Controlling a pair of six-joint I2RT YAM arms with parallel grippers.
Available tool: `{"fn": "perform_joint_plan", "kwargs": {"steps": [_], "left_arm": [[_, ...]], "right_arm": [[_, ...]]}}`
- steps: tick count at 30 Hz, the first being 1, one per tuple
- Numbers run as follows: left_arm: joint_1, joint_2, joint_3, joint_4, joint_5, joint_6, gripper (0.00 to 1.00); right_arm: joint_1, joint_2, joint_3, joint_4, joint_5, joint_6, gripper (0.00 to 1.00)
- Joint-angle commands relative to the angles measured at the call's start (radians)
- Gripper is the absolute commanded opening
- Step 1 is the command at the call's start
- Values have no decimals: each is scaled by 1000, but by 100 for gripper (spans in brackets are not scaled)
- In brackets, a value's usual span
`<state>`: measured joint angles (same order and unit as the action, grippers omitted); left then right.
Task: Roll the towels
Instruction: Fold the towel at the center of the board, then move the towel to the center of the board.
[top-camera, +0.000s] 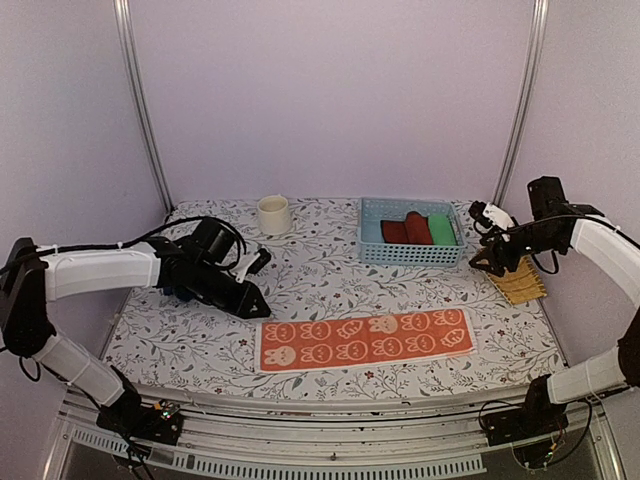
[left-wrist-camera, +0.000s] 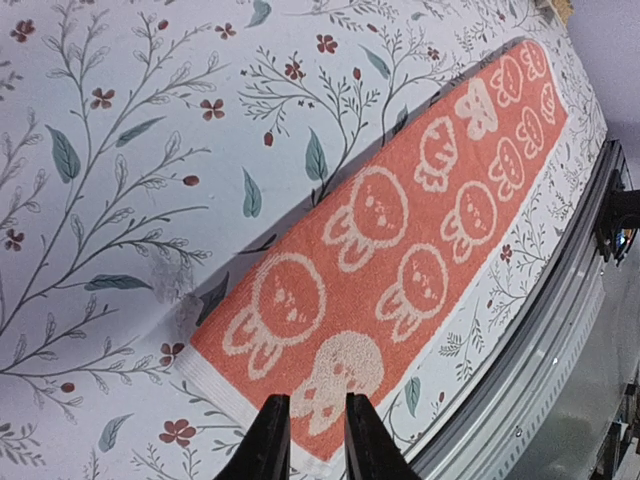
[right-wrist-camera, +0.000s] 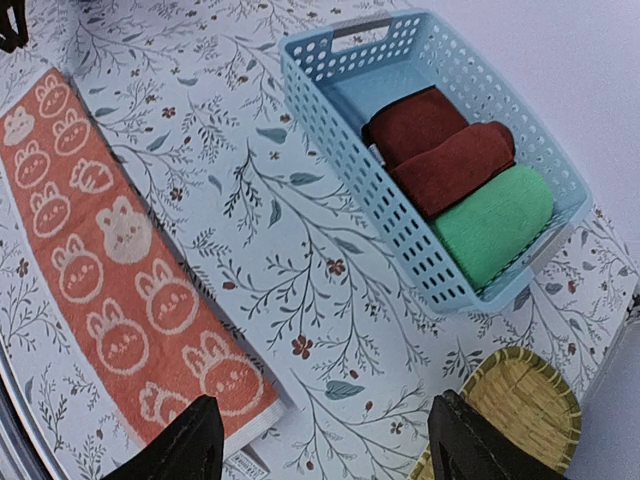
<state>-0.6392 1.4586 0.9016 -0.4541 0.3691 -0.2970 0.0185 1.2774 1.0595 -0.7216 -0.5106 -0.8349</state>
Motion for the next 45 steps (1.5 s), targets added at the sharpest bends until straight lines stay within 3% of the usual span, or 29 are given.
{"fn": "perform_joint_plan", "kwargs": {"steps": [1,3,4,7,12,13,33,45], "left_arm": [[-9,44,10,77,-74,-67,14],[-14,59,-4,122,-66,-93,10],[-15,66,-10,141,-64,-108,8],[-31,82,-27,184,-68,-139,0],[-75,87,-43,161,-119,-219,0],[-88,84,-51,158,-134,-232,0],[-102,193,-147,182,-318,-298,0],[-102,135,-250,171,-381,-343,0]], "right_arm": [[-3,23,20,73,-174,263,99],[6,86,45,10,-264,228,99],[9,112,50,-6,-267,217,91],[15,180,41,-52,-202,164,46],[22,295,-15,-168,-163,59,11],[27,309,-31,-169,-150,54,9],[73,503,-126,63,162,212,3],[101,568,-12,95,252,256,4]]}}
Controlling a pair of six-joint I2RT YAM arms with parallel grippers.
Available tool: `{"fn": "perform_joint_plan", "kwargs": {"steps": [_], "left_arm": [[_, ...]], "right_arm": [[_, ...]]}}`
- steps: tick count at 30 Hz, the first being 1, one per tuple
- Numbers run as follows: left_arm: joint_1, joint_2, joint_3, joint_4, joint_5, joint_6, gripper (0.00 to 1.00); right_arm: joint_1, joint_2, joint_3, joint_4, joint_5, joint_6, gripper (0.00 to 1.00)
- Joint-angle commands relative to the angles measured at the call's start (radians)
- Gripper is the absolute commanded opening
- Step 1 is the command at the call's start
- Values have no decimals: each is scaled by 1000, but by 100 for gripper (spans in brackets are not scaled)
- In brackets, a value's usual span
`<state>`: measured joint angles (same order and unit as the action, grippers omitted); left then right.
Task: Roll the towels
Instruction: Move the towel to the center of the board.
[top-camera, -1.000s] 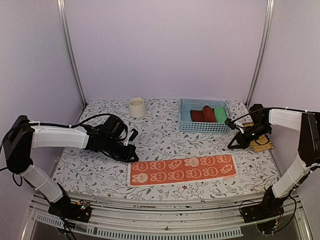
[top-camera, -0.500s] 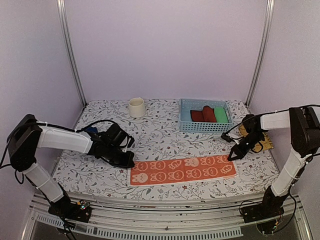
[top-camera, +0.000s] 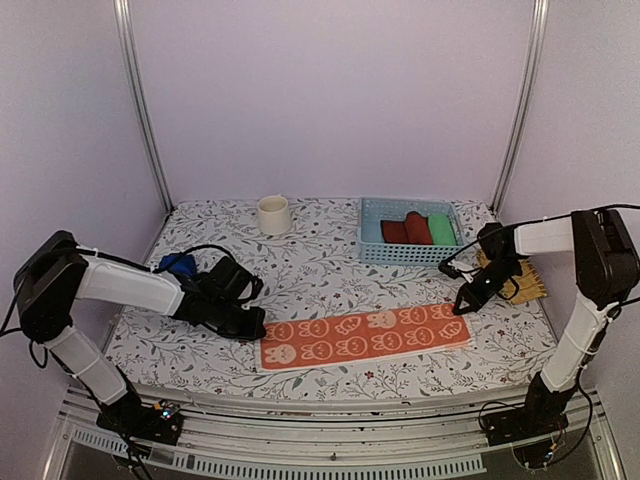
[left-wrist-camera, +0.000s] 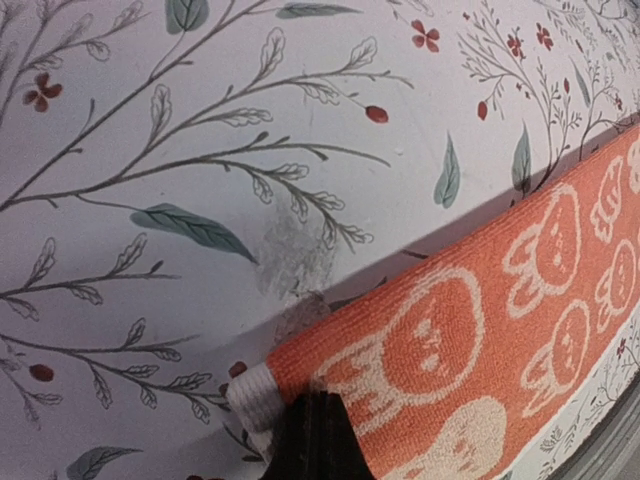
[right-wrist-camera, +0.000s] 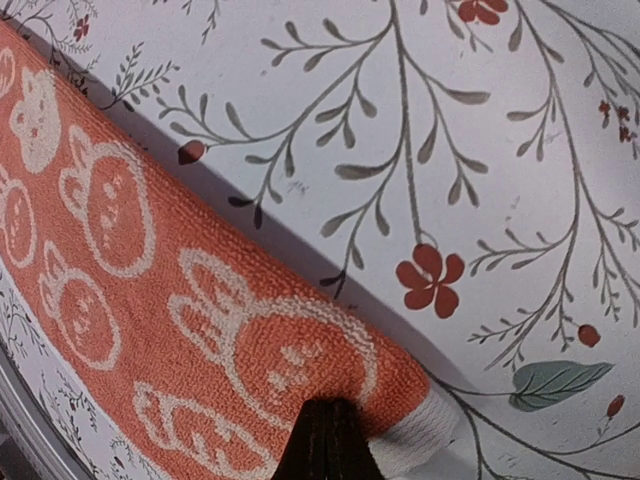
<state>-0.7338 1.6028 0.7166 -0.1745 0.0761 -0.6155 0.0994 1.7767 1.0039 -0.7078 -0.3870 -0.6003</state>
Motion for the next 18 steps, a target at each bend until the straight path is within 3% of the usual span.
{"fn": "perform_joint_plan", "kwargs": {"steps": [1,8,13,18], "left_arm": [[-7,-23,-70,-116,-93,-28,0],[-7,-122,-87,-172,-124,-43,0],[-10,-232,-57,-200,-113,-25,0],[-22,-336,-63,-116,-13,37,5]], "right_arm": [[31,80,60,82,137,23,4],[72,154,162,78,164,45,5],[72,84,189,18,123,52,7],[73,-31,160,-44,54,70,21]]}}
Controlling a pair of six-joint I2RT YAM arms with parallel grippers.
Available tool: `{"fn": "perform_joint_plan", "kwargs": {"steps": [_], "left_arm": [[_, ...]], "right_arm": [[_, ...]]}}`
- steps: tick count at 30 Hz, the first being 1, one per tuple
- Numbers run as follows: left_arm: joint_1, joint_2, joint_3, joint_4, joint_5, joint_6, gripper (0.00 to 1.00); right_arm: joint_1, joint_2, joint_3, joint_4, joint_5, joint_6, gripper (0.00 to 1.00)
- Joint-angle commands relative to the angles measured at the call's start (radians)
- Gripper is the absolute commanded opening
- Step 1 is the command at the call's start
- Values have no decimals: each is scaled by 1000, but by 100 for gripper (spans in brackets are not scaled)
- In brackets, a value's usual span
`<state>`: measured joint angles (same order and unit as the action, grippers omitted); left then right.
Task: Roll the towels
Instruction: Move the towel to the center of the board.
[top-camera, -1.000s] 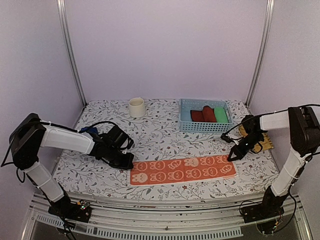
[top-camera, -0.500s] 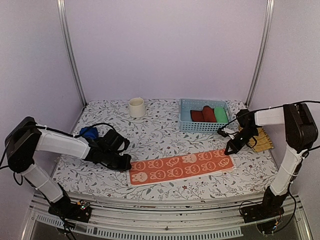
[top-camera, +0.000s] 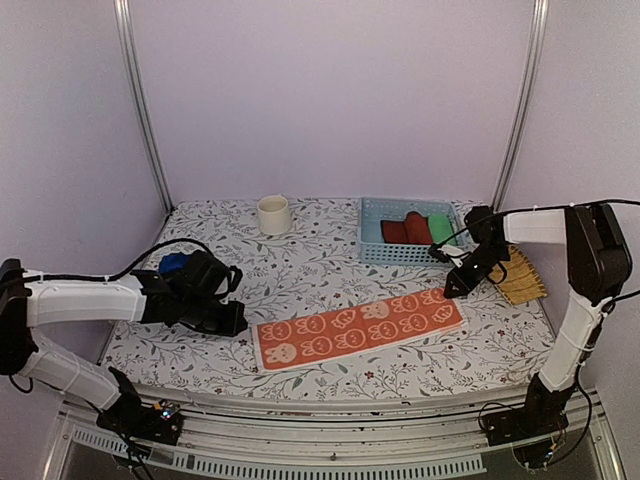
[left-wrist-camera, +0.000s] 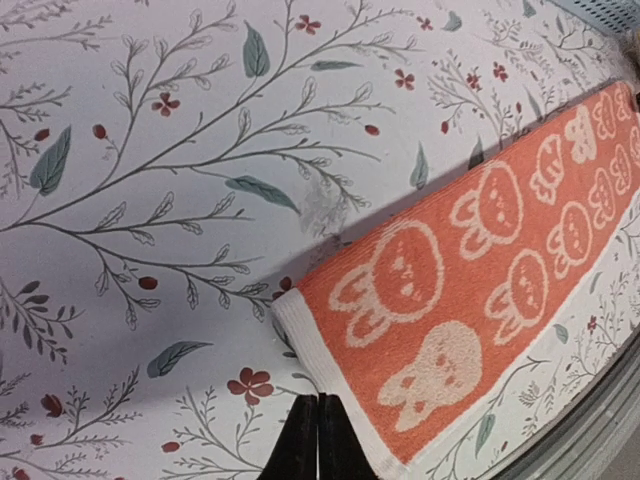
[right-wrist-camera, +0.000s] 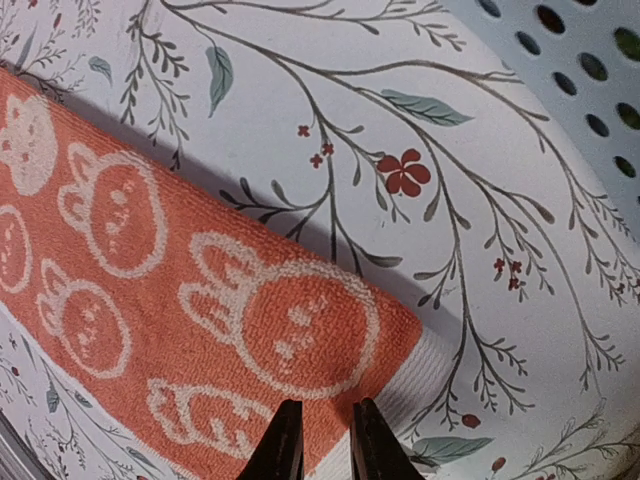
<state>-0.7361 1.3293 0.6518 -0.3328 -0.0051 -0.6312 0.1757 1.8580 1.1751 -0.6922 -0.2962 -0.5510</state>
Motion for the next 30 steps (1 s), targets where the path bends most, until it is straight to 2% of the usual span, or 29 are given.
{"fn": "perform_joint_plan", "kwargs": {"steps": [1,5,7,9,14,23,27,30], "left_arm": [[-22,-67,-1,60,97,58,5],[-51,-37,-3,106,175,75,2],[-80,0,0,118,184,81,0],[-110,37,3,132,197,85,0],[-168,127,4,149,207,93,0],[-222,253,-5,148,213,86,0],[-240,284,29,148,208,94,0],[-248,287,64,144,202,107,0]], "right_arm": [[-5,-128,-22,-66,-43,23,23],[-4,-158,-81,-91,-48,16,20],[-5,-160,-117,-88,-39,9,20],[-4,-156,-150,-79,-30,2,15],[-4,-138,-209,-64,-13,-13,13],[-39,-63,-236,18,184,-10,12],[-53,-55,-226,-4,182,-16,12],[-54,-93,-185,-71,91,-22,14]]}}
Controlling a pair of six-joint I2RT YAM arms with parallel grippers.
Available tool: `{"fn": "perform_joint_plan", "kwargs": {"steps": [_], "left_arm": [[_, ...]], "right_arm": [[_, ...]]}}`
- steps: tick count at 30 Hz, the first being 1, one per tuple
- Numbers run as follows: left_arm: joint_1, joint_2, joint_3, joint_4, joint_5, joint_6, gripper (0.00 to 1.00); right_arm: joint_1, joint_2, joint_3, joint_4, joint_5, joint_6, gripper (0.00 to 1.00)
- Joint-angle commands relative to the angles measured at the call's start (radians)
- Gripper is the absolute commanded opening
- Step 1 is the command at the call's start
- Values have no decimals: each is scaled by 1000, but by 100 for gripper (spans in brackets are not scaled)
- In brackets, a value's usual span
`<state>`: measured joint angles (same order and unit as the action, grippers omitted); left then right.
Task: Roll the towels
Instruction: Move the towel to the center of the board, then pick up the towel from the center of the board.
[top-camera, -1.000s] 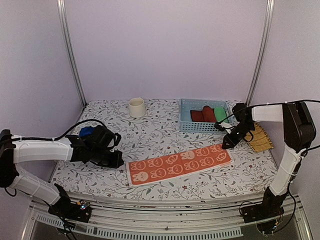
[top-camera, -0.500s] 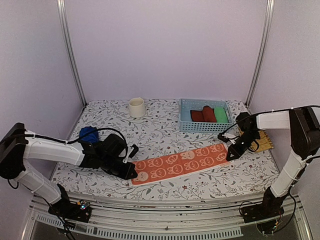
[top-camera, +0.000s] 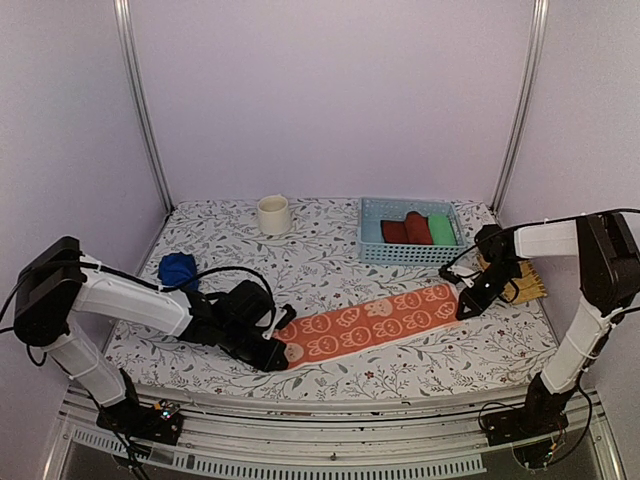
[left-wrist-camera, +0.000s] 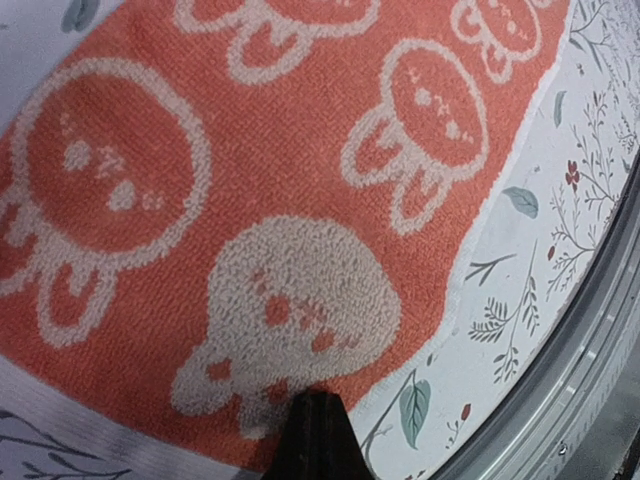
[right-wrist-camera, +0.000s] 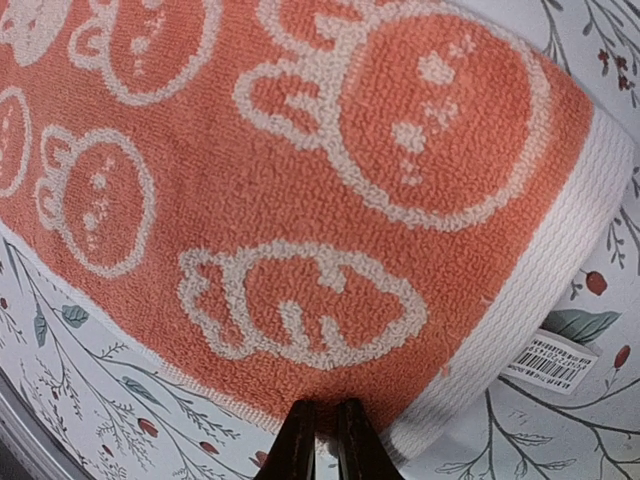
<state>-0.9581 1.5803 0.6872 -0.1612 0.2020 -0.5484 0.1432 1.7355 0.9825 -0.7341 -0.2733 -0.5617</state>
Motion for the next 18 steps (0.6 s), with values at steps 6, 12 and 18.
{"fn": "perform_joint_plan", "kwargs": {"steps": [6,12,18], "left_arm": [[-31,-11,60,-32,-11,53,0],[-31,-77,43,-63,-72,61,2],[-31,-92,11,-35,-82,29,2]], "right_arm": [[-24,-38,111,-113,-39,22,24],[-23,-14,125,-64,44,66,27],[-24,28,143,-8,92,109,32]]}}
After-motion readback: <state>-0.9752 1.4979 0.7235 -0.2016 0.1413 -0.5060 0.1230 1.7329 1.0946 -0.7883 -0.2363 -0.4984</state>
